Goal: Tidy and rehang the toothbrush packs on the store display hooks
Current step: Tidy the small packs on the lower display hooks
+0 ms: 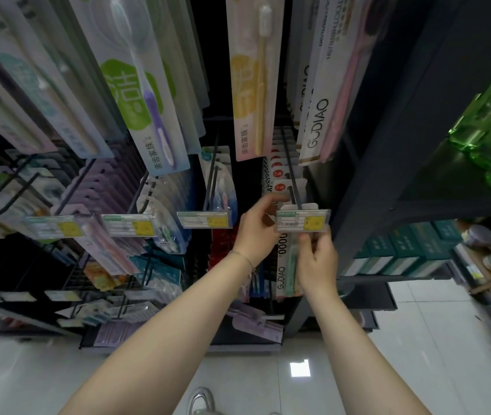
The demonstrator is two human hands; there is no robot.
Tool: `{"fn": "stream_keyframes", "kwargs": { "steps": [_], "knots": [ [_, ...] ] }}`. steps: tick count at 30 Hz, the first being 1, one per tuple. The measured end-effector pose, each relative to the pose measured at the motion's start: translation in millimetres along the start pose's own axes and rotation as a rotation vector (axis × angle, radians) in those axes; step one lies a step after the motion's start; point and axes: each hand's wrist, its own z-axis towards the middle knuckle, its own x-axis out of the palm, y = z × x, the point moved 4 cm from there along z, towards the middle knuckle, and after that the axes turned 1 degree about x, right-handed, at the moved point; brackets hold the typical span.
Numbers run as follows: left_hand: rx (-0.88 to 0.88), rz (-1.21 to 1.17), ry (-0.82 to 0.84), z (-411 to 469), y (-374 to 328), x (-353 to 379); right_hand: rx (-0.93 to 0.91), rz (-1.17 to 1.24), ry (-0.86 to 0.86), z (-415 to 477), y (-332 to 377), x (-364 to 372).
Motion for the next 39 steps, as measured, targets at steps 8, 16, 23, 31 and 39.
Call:
{"fn": "stream_keyframes", "kwargs": {
  "steps": [8,16,23,31,39],
  "knots": [
    [0.118,0.128,0.050,7.6,0.5,-2.1,-0.005,-0.055,-0.068,1.7,-0.3,1.9],
    [0.217,0.178,0.065,12.1,-5.6,-4.0,-0.002,-0.112,-0.081,1.5,1.2,6.1],
    [0.118,0.080,0.117,18.2,-1.6,-0.3,0.005,-0.113,-0.089,4.0,0.2,6.9],
    [0.048,-0.059,0.137,16.7,-3.4,0.7,-0.018,-0.193,-0.101,4.6,-4.7,10.4],
    [0.075,-0.032,0.152,18.8,-4.8,0.5,-0.002,-0.104,-0.095,8.0,-8.8,10.0]
  ]
}}
